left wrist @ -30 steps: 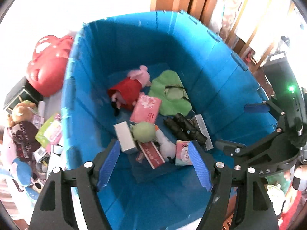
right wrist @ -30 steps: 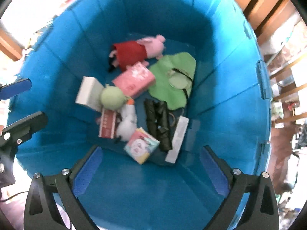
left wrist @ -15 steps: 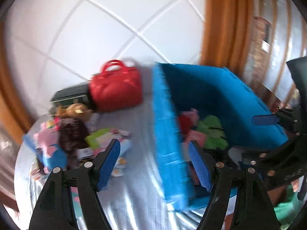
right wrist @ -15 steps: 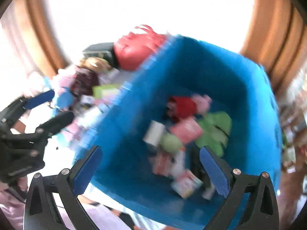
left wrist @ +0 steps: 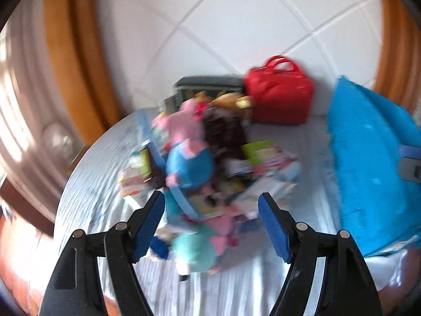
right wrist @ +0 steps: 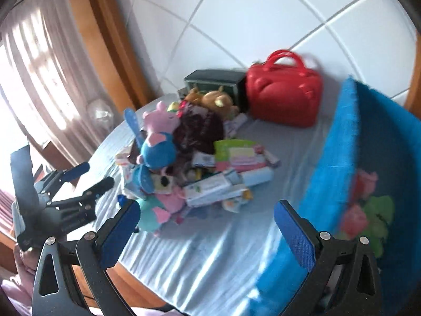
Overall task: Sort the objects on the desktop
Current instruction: 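Lift both tools out of the crate and move them back to the pile, then grasp the white teddy bear with the left tool while the right tool grasps the Tylenol box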
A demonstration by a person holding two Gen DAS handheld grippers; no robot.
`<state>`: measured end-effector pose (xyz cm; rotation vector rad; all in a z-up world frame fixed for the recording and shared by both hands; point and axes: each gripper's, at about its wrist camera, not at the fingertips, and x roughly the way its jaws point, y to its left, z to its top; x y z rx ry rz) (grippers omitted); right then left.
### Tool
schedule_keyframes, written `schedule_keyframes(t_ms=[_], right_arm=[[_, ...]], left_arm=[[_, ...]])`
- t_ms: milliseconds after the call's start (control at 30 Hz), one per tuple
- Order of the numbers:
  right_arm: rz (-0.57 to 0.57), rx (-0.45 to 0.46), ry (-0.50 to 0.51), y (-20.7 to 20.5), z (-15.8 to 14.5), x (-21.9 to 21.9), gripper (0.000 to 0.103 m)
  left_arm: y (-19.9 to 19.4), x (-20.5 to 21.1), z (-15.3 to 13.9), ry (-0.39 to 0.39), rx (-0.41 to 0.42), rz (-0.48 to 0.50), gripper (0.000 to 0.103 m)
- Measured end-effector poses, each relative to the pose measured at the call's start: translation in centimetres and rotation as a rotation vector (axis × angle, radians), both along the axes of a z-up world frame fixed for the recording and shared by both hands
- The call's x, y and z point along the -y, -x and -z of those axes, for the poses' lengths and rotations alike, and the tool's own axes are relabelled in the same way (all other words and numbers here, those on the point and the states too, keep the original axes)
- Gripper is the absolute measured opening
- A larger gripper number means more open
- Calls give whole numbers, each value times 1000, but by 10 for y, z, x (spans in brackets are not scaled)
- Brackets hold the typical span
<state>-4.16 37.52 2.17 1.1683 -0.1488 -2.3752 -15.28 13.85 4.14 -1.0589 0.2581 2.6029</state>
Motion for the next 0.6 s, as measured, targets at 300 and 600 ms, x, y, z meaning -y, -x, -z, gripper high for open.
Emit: schedule_keyframes(t_ms=[300, 600], right_arm=[[65, 164, -24, 37, 88, 52, 103], [114, 346, -94, 43, 172, 76, 103]], left_arm=[[51, 90, 97, 31, 144, -95, 73], [87, 97, 173, -1, 266, -16, 73]])
